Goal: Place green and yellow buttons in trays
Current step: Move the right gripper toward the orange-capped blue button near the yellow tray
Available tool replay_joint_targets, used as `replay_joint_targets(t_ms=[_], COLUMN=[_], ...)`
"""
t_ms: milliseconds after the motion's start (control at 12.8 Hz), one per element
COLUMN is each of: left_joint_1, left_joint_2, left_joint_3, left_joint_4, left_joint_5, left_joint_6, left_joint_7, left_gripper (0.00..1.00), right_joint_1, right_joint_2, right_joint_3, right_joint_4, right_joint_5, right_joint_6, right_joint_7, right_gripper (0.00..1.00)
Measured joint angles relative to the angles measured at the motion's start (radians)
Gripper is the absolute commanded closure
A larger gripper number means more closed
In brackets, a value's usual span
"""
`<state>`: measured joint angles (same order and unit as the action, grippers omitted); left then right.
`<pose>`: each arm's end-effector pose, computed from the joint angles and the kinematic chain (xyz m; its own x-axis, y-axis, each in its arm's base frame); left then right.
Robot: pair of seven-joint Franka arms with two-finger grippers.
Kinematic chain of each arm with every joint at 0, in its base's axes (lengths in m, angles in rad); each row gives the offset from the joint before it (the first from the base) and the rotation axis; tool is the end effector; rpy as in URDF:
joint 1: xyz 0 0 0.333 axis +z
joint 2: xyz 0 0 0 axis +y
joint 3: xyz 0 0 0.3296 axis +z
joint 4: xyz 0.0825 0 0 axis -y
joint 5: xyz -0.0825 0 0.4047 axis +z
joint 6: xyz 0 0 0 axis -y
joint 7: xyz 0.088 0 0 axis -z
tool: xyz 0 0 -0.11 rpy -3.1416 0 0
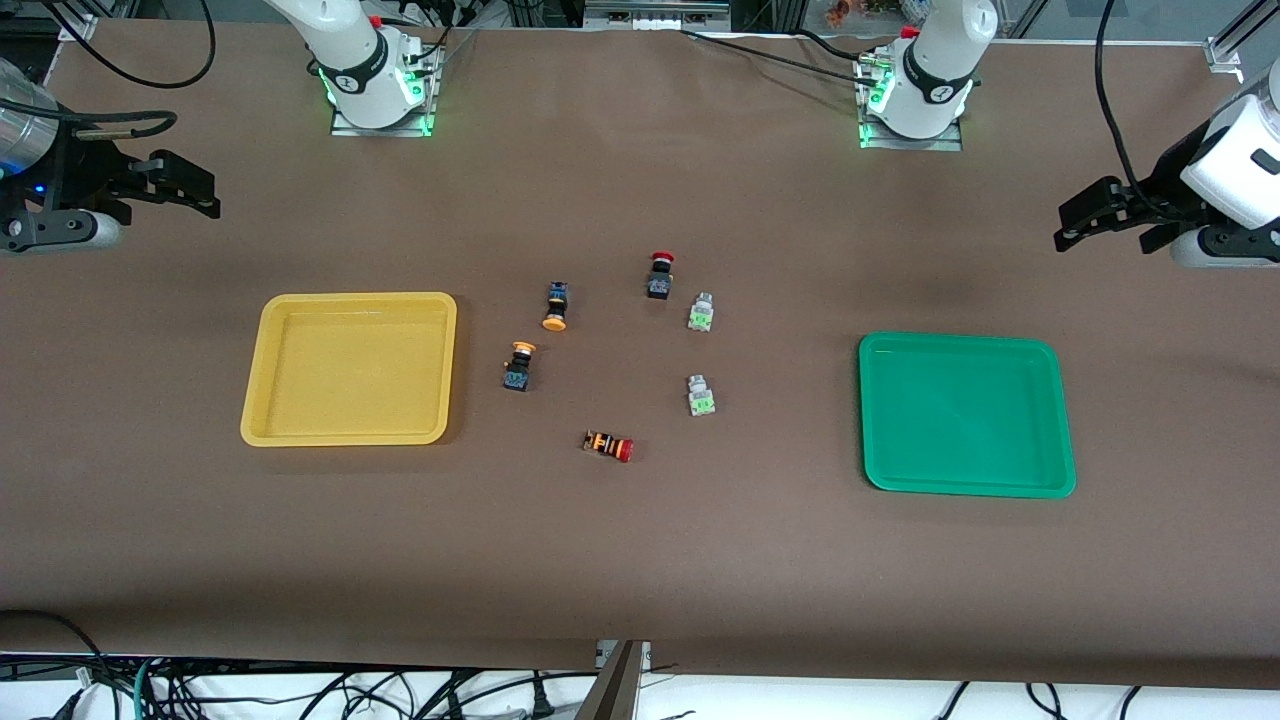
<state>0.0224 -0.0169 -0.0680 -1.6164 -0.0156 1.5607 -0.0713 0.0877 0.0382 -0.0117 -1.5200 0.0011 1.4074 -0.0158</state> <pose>0.5668 -0.0279 0.6215 0.9989 0.0256 -0.0398 0.0261 -0.9996 0.0116 0.5675 0.0435 0.6248 0.9845 0.0909 -0.1502 0.0915 -0.9958 -0.0030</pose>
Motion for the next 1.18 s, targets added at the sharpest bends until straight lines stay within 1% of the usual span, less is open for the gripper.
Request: replay_joint_targets(t_ms=[235,627,863,1176], left_joint_1=[-0.003,-0.002,-0.002,-0.003], left_joint_2=[0.0,0.0,0.0,0.001], left_joint_3=[-0.005,-0.005,-0.005,-0.005], left_joint_4=[0.002,0.002,0.002,0.002], left_joint_5=[0.023,0.025,0.025,0.025], left_joint_6=[-0.002,-0.003,-0.005,-0.008], left_joint_7=[0.0,-0.001,-0.001,-0.001], left_gripper=[0.0,0.0,0.0,0.0], right_joint_1=[0.003,0.006,0.045,0.07], right_joint_2=[0.0,0.009,0.065,0.178], right_joint_3=[0.003,0.003,0.005,0.007], right_joint_4=[0.0,0.0,-0.001,-0.002], right_joint_5=[-0.019,-0.021,-0.025,-0.021], right_joint_6=[0.0,0.002,0.025,0.081], right_joint_7=[0.0,0.0,0.004,0.003], right_gripper=[0.0,0.0,0.0,0.0])
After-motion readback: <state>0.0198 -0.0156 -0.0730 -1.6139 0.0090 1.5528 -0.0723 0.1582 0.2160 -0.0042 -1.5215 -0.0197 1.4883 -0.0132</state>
